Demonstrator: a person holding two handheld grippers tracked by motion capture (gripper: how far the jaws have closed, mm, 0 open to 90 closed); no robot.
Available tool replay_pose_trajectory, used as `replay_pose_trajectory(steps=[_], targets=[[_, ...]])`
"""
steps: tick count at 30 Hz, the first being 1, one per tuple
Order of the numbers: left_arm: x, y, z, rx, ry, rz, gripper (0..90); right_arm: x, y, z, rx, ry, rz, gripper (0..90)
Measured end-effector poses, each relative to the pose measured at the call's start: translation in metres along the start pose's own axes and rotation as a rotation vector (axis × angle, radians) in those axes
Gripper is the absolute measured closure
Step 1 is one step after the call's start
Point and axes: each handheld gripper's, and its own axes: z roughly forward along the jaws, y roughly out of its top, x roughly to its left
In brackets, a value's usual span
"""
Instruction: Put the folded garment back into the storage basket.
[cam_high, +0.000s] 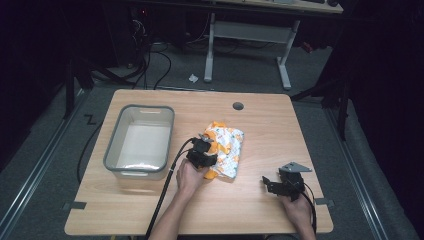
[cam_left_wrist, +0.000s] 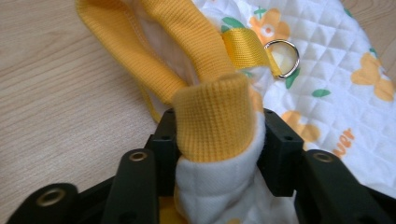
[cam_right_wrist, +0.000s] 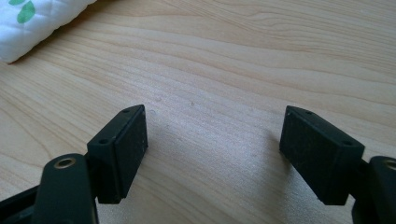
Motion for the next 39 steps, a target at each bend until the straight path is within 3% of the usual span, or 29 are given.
replay_pose_trajectory(steps=[2, 9, 13, 22, 39], targets=[[0.0, 0.0, 0.0, -0.001, -0.011, -0.007, 66.2, 0.0, 0.0, 0.0, 0.0, 0.0, 0.0, 23.7], [0.001, 0.0, -0.002, -0.009, -0.025, -0.014, 72.9, 0.0, 0.0, 0.0, 0.0, 0.0, 0.0, 23.7], [0.001, 0.001, -0.005, -0.023, -0.054, -0.03, 73.9, 0.0, 0.0, 0.0, 0.0, 0.0, 0.0, 23.7], [-0.006, 0.003, -0.021, -0.063, -0.077, 0.001, 74.7, 0.0, 0.0, 0.0, -0.001, 0.001, -0.002, 23.7], [-0.013, 0.006, -0.046, -0.13, -0.136, 0.003, 75.3, 0.0, 0.0, 0.0, -0.001, 0.002, -0.002, 23.7]])
